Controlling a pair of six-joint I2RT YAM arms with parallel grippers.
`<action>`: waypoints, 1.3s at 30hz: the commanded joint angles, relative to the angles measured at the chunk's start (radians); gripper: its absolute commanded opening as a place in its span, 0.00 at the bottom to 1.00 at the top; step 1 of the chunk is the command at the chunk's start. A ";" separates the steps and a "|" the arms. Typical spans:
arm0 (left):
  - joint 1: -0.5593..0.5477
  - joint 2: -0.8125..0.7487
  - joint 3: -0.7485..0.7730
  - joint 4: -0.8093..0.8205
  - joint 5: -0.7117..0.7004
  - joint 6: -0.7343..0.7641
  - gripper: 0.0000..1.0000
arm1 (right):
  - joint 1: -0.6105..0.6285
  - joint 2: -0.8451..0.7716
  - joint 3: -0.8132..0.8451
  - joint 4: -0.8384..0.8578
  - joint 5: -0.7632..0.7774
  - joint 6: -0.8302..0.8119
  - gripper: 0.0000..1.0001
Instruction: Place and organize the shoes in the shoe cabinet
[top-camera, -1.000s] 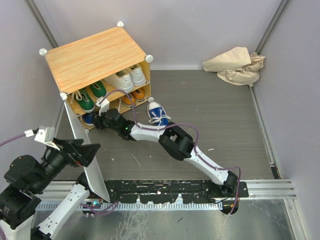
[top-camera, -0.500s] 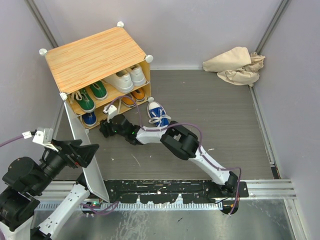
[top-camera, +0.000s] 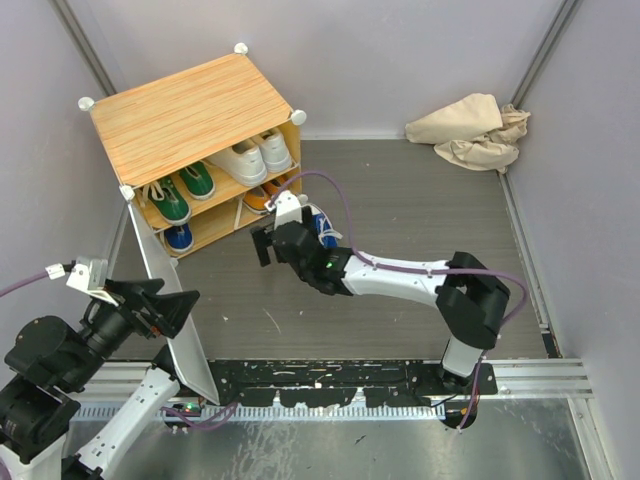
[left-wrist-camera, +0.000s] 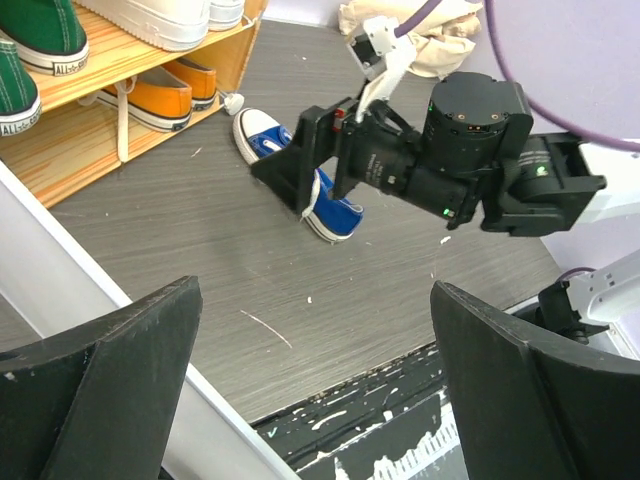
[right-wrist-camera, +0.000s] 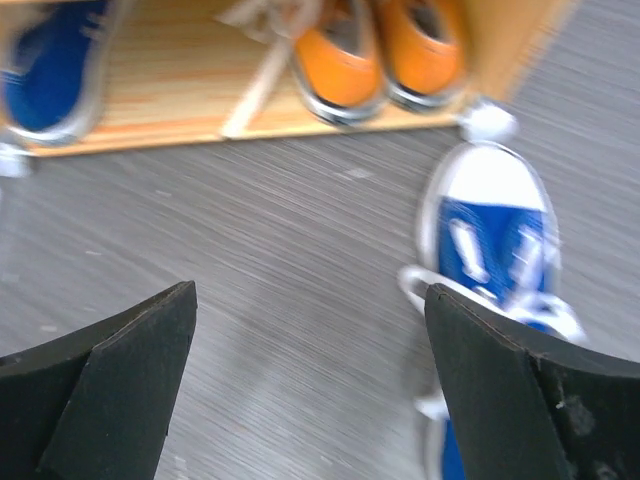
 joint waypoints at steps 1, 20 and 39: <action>0.001 -0.004 -0.033 -0.074 0.032 0.029 0.99 | -0.024 -0.085 -0.064 -0.346 0.276 0.083 1.00; 0.001 0.013 -0.022 -0.082 0.054 0.047 0.98 | -0.151 -0.219 -0.393 -0.262 0.016 0.137 0.89; 0.001 0.034 0.001 -0.084 0.030 0.051 0.98 | 0.004 -0.374 -0.268 -0.286 -0.060 0.083 0.01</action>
